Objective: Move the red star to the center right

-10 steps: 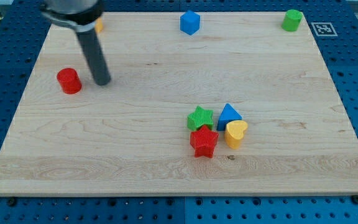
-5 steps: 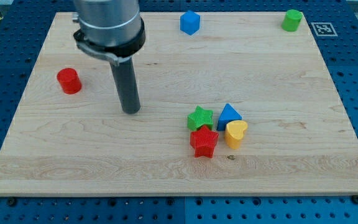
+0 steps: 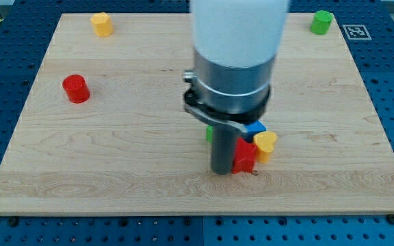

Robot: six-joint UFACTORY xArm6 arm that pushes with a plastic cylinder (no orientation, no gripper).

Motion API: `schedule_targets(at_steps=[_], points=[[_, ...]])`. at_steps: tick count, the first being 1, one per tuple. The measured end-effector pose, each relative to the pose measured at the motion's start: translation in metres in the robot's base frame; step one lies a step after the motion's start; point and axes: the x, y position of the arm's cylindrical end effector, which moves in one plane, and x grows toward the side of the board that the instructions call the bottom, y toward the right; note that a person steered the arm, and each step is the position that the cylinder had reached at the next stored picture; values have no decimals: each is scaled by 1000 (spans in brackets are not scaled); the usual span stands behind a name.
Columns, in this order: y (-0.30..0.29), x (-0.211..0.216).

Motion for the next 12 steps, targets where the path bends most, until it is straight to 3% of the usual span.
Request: schedule_targets(at_steps=[4,7,12], points=[[105,-6],[176,-84],[121,-99]])
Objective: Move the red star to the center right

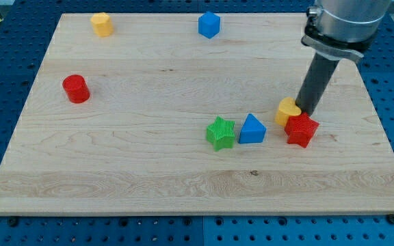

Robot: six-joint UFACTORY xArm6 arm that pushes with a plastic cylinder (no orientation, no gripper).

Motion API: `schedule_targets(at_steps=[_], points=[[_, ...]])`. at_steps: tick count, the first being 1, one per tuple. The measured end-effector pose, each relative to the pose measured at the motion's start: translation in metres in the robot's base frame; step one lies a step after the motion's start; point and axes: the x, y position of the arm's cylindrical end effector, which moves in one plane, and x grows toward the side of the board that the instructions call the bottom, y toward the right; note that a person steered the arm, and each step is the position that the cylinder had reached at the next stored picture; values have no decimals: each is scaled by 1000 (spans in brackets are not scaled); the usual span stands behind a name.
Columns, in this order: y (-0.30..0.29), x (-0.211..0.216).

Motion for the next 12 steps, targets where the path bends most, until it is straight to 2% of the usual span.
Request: schedule_targets(at_steps=[2,3,4,9,12], points=[[-53,24],[-51,38],[-37,52],[67,69],[71,43]])
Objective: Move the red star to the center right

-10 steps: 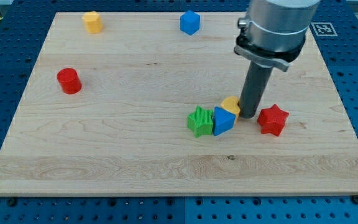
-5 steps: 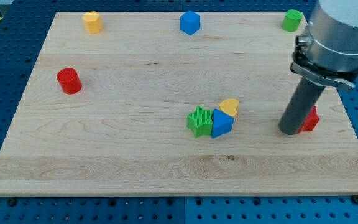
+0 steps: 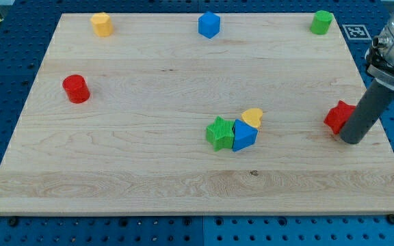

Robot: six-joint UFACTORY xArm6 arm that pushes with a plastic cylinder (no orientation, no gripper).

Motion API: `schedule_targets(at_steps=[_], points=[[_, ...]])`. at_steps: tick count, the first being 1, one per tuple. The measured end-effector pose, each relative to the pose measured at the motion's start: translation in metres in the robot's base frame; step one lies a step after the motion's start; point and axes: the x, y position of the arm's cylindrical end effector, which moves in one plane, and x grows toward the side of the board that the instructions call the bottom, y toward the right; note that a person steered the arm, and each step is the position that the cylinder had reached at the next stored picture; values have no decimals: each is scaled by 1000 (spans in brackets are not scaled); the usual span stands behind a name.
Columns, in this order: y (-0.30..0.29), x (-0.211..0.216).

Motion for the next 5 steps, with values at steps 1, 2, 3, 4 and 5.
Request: schedule_targets(at_steps=[1,2,3,4,5], points=[[-3,-9],[-4,-15],[-5,-28],[-6,-43],[-6,-50]])
